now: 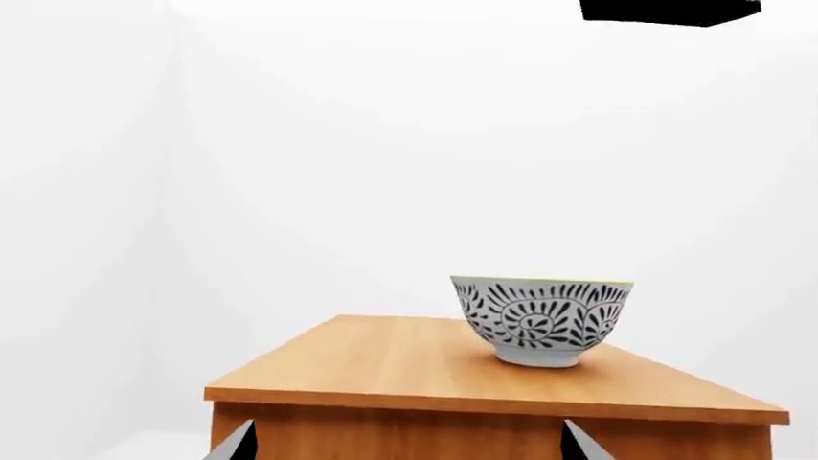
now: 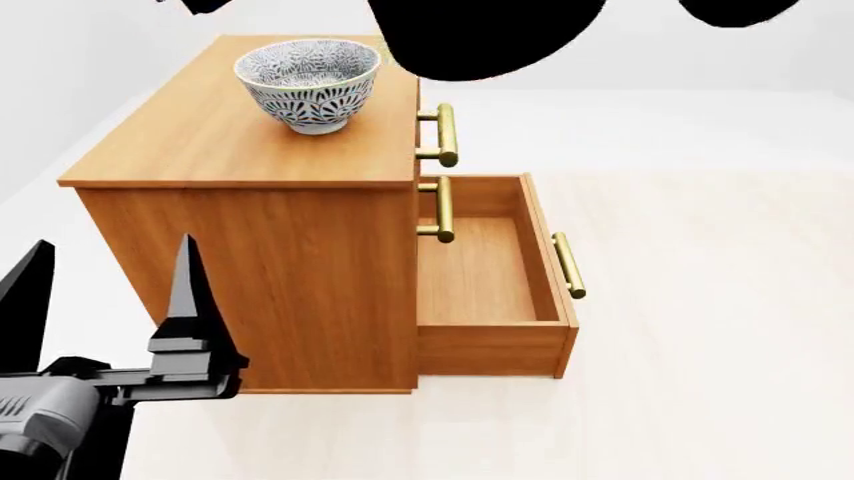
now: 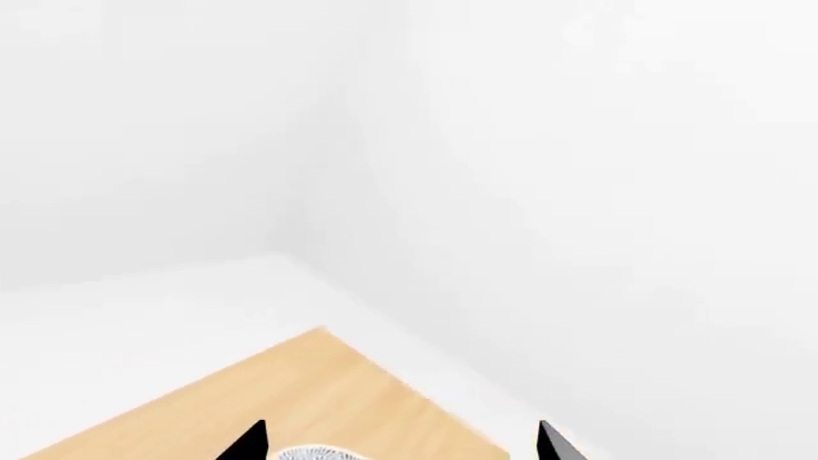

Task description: Put the bowl on top of the cabinet.

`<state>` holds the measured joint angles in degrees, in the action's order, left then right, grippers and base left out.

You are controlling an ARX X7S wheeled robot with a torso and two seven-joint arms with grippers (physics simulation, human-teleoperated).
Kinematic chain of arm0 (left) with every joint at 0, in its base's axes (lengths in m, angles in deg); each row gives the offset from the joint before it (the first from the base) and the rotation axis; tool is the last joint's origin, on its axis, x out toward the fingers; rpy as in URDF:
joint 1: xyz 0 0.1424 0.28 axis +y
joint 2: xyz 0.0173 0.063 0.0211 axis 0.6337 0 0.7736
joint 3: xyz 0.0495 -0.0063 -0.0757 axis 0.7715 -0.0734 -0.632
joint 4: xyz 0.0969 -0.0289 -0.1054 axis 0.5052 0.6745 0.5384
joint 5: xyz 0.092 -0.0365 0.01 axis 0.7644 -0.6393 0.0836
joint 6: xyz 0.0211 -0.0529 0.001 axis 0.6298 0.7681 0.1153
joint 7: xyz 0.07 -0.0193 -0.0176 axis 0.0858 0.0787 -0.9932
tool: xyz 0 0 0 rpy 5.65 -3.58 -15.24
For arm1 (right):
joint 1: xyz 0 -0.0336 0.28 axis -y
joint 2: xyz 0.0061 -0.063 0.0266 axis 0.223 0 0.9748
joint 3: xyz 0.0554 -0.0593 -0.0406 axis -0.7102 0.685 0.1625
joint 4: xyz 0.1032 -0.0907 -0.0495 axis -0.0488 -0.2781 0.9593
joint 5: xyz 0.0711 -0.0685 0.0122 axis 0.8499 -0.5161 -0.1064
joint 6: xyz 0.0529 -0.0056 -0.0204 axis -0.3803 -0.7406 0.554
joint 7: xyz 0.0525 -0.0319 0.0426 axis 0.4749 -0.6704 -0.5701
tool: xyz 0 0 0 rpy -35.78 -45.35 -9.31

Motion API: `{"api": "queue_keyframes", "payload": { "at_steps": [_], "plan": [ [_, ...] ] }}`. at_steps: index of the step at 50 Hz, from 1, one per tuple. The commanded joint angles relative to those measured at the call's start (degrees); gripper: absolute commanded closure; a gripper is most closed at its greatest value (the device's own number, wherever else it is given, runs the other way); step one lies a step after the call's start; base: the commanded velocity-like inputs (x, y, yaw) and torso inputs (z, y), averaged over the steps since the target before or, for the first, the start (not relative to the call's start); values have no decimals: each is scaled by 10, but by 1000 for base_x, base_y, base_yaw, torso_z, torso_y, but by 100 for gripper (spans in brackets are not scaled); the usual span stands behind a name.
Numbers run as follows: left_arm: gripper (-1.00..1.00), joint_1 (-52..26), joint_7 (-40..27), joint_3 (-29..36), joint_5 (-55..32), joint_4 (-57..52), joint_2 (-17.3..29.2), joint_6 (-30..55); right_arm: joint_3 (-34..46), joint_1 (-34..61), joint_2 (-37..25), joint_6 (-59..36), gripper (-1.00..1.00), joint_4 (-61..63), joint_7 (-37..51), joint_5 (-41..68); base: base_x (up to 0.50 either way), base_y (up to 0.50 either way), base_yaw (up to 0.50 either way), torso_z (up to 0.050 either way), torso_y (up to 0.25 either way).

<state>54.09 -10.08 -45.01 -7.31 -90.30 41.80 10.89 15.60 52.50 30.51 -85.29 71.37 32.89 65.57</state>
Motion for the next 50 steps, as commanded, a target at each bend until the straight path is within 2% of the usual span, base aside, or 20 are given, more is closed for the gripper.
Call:
{"api": "queue_keyframes", "payload": {
  "at_steps": [1,17,39,50],
  "plan": [
    [-100,0,-3,0,0,-2,3,-1,-25,-17,-70,21,-100,96,66,-3,0,0,0,0,0],
    [-100,-1,-5,13,11,-3,4,-1,-62,-50,-205,59,-100,260,167,5,0,0,0,0,0],
    [-100,-1,-11,12,6,-5,11,-3,-102,-91,-327,108,-100,483,293,27,0,0,0,0,0],
    [-100,1,-16,6,2,-5,15,-6,-90,-179,-385,148,-100,579,339,-23,0,0,0,0,0]
  ]
}}
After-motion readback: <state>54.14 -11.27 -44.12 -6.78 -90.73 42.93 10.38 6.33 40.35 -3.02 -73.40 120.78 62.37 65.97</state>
